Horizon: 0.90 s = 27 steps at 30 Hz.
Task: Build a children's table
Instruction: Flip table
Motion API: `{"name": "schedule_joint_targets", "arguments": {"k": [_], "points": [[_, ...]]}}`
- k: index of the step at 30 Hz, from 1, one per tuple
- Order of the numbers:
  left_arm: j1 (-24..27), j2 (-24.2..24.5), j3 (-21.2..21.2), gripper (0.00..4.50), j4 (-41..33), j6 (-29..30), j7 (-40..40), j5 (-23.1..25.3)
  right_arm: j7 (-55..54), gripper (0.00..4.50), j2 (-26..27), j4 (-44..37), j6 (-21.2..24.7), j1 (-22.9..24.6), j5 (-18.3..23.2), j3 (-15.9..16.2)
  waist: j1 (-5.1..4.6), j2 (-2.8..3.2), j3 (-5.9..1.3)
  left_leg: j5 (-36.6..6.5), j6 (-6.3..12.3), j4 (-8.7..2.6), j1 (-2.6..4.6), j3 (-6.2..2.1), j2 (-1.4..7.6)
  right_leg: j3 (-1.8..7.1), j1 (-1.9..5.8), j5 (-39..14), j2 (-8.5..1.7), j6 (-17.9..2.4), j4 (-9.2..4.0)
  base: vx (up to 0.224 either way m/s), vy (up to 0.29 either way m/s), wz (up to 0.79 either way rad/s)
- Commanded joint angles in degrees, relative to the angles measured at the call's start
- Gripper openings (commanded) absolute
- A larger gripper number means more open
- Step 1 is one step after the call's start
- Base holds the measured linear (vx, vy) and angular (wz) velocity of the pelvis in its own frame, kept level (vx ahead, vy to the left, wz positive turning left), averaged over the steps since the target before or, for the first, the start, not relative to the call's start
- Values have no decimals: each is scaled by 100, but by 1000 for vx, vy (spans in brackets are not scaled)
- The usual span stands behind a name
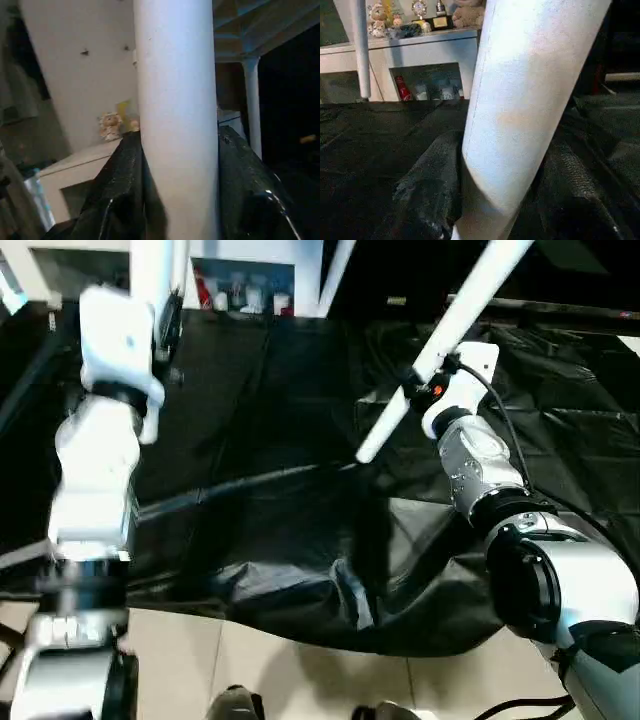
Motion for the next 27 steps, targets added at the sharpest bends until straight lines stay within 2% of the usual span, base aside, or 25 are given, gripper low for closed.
{"name": "schedule_joint_targets", "arguments": {"k": [1,3,4,5,7,12,14,18,19,27], "points": [[-3,96,-194,165,-490,-824,374,696,93,169,25,-305,-689,-313,-224,138,81,88,-733,1356,985,-154,314,-28,140,167,428,2146,-231,-1765,-35,0,0,0],[63,118,-175,165,-501,-1061,591,829,88,168,36,-312,-812,-323,-255,147,80,51,-747,1497,1044,-136,286,-33,128,169,456,2358,-239,-1741,-13,0,0,0],[128,106,-141,165,-514,-1217,728,879,79,168,45,-328,-928,-325,-277,160,81,43,-771,1722,1080,-111,273,-43,114,163,459,2607,-221,-1737,25,0,0,0],[165,91,-131,165,-497,-1266,770,875,70,168,44,-334,-1001,-325,-300,176,89,32,-796,1974,1117,-83,270,-40,98,157,448,2877,-195,-1739,64,0,0,0],[226,55,-95,165,-476,-1347,870,878,38,168,40,-348,-1127,-320,-366,224,94,39,-795,2202,1167,-53,256,-34,83,147,423,3104,-158,-1745,91,0,0,0],[291,-21,-64,165,-256,-1487,973,747,-156,168,9,-377,-1449,-312,-563,338,67,35,-771,1951,1123,-67,241,-19,97,158,425,2855,-180,-1714,64,0,0,0],[220,9,-166,165,-85,-1642,1063,789,-412,168,-36,-382,-1657,-325,-708,394,57,47,-764,1890,1096,-67,258,-17,112,162,407,2749,-176,-1696,55,0,0,0],[89,10,-266,165,100,-1753,1083,834,-630,168,-81,-384,-1750,-355,-785,410,67,39,-763,1827,1072,-71,275,-12,113,171,404,2730,-168,-1680,55,0,0,0],[-86,-13,-372,165,396,-1884,1110,889,-852,168,-138,-372,-1790,-397,-869,424,82,18,-762,1894,1058,-66,290,-7,104,172,394,2751,-150,-1655,54,0,0,0],[-756,-95,-531,165,1323,-2178,1108,817,-1096,168,-146,-293,-1760,-554,-1044,520,189,27,-758,1752,906,-65,305,5,103,184,385,2681,-163,-1547,60,0,0,0]]}}
